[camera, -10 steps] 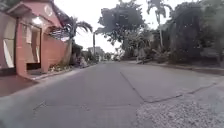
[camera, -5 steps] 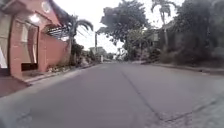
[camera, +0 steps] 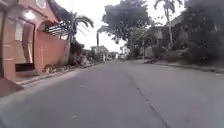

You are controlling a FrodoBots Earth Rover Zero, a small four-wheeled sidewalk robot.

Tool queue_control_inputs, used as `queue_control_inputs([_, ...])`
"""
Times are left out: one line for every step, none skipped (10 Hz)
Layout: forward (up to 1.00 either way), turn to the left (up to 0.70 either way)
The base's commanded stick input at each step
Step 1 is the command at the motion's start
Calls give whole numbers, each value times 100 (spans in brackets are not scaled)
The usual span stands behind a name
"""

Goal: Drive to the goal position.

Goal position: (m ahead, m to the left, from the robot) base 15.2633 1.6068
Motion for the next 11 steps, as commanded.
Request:
queue_control_inputs([100,2])
queue_control_inputs([100,2])
queue_control_inputs([100,2])
queue_control_inputs([100,2])
queue_control_inputs([100,2])
queue_control_inputs([100,2])
queue_control_inputs([100,2])
queue_control_inputs([100,2])
queue_control_inputs([100,2])
queue_control_inputs([100,2])
queue_control_inputs([100,2])
